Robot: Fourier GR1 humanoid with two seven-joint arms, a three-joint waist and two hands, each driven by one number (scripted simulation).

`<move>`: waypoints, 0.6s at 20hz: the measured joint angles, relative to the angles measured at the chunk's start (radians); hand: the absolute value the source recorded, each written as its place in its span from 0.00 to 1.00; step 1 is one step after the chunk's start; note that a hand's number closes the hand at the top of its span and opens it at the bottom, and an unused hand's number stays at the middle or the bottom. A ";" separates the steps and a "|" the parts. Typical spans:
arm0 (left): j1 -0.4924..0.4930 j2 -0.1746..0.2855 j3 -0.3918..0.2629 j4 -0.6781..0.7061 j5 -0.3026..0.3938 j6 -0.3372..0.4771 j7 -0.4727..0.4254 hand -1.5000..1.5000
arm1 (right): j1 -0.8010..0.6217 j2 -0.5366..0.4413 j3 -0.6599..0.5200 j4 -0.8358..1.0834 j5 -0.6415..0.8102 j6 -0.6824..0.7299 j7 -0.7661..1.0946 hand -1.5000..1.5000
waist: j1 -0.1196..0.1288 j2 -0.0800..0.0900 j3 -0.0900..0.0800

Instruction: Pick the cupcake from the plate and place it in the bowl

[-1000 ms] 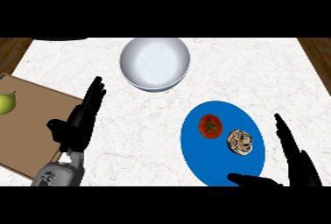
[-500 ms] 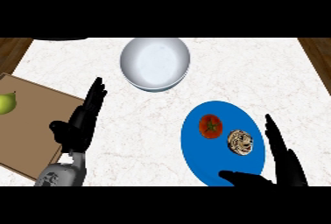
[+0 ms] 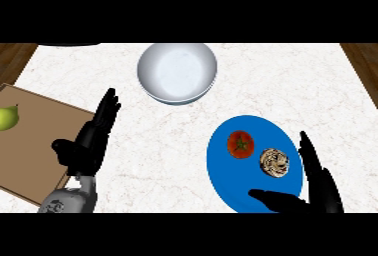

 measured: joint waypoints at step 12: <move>-0.051 0.003 0.066 0.065 0.007 -0.046 -0.014 0.50 | -0.069 0.000 -0.023 0.233 0.122 -0.038 -0.031 0.00 | 0.000 0.001 0.000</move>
